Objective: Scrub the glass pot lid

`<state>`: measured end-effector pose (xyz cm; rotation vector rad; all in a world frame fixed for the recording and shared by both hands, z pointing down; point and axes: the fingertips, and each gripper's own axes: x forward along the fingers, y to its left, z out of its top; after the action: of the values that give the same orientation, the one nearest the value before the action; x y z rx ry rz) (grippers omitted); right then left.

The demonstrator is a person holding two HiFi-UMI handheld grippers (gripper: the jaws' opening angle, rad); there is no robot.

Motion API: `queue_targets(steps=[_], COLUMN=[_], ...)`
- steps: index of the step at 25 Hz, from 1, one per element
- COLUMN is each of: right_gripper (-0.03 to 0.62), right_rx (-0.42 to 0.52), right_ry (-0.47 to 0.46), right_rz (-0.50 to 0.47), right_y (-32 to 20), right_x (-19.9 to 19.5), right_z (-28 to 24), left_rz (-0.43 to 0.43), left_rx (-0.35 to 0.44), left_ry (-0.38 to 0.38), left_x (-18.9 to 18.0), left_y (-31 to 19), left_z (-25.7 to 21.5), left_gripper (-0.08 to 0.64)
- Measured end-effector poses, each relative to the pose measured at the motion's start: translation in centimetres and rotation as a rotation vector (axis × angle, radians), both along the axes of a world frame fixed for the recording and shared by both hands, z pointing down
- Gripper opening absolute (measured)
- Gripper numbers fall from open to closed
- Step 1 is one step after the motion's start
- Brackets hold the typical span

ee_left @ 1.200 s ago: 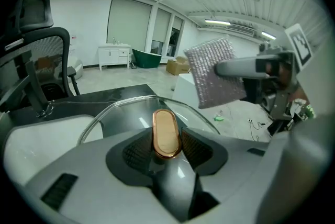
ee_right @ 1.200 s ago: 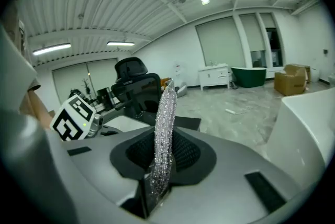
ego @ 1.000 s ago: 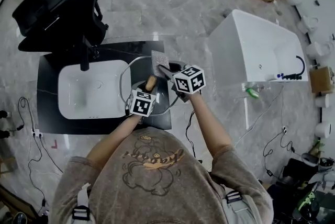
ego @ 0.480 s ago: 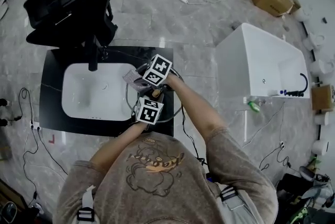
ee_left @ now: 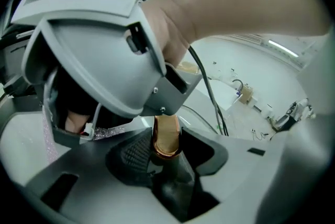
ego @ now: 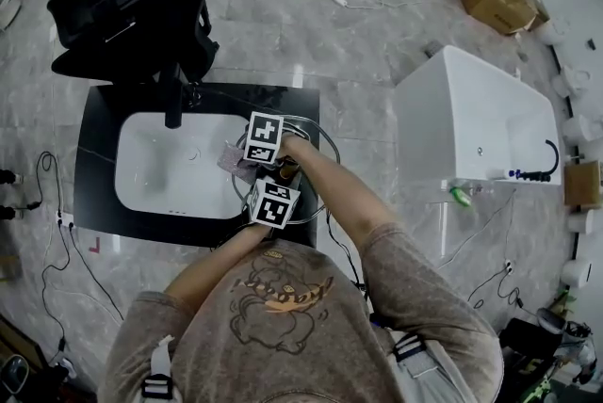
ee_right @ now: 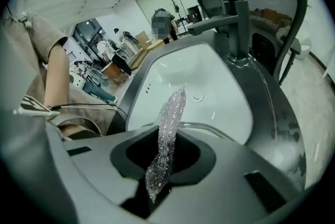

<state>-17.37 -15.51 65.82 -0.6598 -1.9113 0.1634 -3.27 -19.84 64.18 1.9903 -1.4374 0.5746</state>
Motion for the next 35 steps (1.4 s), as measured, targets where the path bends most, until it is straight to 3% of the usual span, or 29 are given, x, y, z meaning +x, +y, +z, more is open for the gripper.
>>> queue_targets(steps=[3, 7, 21, 29, 33, 35], right_gripper=[0.08, 0.088, 0.091, 0.09, 0.089, 0.089], right_rx=[0.021, -0.003, 0.018, 0.048, 0.059, 0.063], right_ry=[-0.003, -0.031, -0.094, -0.097, -0.093, -0.103], right_rz=[-0.035, -0.011, 0.29, 0.524, 0.62, 0.657], right_y=[0.0, -0.7, -8.4, -13.2, -13.5, -13.1], right_x=[-0.1, 0.0, 3.3, 9.9, 13.2, 14.4], right_z=[0.6, 0.8, 0.3, 0.0, 0.0, 0.0], left_rz=[0.007, 0.011, 0.012, 0.009, 0.011, 0.016], left_rx=[-0.002, -0.009, -0.011, -0.021, -0.004, -0.031], left_ry=[0.002, 0.006, 0.013, 0.021, 0.023, 0.027], left_x=[0.0, 0.0, -0.1, -0.4, -0.5, -0.5], left_y=[0.0, 0.0, -0.1, -0.2, -0.6, -0.4], left_z=[0.0, 0.0, 0.1, 0.1, 0.1, 0.1], left_gripper=[0.187, 0.187, 0.187, 0.187, 0.187, 0.187])
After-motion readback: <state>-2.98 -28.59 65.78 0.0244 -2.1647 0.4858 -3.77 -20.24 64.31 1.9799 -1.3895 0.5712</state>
